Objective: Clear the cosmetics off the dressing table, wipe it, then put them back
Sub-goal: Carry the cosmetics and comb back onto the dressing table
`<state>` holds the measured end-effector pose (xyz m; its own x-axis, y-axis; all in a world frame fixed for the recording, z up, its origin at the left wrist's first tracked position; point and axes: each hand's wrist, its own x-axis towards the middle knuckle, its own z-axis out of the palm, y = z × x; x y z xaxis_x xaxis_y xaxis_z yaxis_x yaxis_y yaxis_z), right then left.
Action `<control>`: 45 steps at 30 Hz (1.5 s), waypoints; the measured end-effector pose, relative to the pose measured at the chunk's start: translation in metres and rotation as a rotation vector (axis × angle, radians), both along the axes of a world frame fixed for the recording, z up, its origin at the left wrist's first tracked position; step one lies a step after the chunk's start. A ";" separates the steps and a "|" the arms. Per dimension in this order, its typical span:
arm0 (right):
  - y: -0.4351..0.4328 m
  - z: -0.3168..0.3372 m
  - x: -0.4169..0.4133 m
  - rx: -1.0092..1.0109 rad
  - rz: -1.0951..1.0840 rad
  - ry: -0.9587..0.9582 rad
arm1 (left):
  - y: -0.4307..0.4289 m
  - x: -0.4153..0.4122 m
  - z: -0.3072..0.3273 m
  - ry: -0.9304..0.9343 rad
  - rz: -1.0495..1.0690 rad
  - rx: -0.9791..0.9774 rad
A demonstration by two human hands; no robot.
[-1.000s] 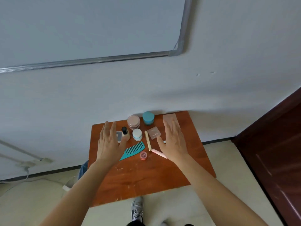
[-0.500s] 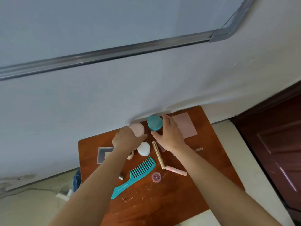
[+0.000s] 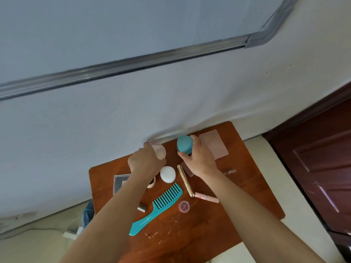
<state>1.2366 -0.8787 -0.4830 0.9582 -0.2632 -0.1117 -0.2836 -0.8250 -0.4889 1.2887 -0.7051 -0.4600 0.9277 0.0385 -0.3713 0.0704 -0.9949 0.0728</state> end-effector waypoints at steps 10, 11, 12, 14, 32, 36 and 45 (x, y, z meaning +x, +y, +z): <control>-0.054 0.079 -0.075 0.100 -0.343 -0.319 | -0.008 -0.039 0.085 -0.363 -0.091 -0.626; -0.062 0.085 -0.086 0.109 -0.378 -0.340 | -0.018 -0.045 0.091 -0.356 -0.113 -0.693; -0.070 0.091 -0.099 0.107 -0.415 -0.359 | -0.030 -0.051 0.097 -0.347 -0.133 -0.753; -0.084 0.104 -0.127 0.099 -0.495 -0.403 | -0.055 -0.063 0.107 -0.327 -0.190 -0.853; -0.199 0.195 -0.538 -0.173 -1.158 -0.840 | -0.290 -0.375 0.207 -0.120 -0.962 -1.305; -0.201 0.200 -0.662 -0.222 -1.247 -0.870 | -0.323 -0.490 0.214 -0.061 -1.030 -1.355; -0.219 0.212 -0.919 -0.295 -1.484 -0.863 | -0.414 -0.737 0.228 0.106 -1.317 -1.424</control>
